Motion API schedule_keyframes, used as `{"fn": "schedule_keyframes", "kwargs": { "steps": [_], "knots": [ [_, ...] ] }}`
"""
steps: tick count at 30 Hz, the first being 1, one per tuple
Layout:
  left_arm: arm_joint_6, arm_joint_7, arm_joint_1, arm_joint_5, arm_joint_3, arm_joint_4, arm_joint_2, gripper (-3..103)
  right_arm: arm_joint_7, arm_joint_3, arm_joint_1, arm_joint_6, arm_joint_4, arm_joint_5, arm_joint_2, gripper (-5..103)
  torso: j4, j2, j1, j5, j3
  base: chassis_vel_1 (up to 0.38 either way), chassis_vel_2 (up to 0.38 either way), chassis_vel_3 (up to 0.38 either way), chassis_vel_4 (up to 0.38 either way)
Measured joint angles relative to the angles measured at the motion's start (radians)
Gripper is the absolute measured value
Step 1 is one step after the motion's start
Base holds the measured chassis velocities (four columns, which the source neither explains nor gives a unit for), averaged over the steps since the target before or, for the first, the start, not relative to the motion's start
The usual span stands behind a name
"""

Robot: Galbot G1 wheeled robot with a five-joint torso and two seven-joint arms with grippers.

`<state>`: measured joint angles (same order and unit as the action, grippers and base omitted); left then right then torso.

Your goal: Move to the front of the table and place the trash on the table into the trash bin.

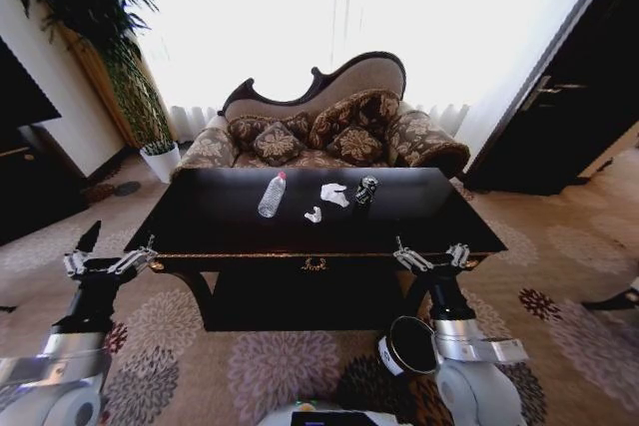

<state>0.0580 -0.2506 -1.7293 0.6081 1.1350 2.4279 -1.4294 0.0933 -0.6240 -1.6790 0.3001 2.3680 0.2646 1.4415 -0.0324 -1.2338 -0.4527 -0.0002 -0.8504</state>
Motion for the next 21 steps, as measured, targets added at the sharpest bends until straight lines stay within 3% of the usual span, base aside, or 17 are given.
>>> {"fn": "schedule_keyframes", "kwargs": {
  "steps": [21],
  "knots": [
    [0.004, -0.009, 0.003, -0.006, 0.004, -0.005, 0.011, 100, -0.004, -0.003, 0.000, -0.005, -0.006, -0.019, -0.001, 100, 0.0000, 0.001, -0.001, 0.0000, 0.000, -0.012, 0.012, 0.008, -0.011]
  ]
}}
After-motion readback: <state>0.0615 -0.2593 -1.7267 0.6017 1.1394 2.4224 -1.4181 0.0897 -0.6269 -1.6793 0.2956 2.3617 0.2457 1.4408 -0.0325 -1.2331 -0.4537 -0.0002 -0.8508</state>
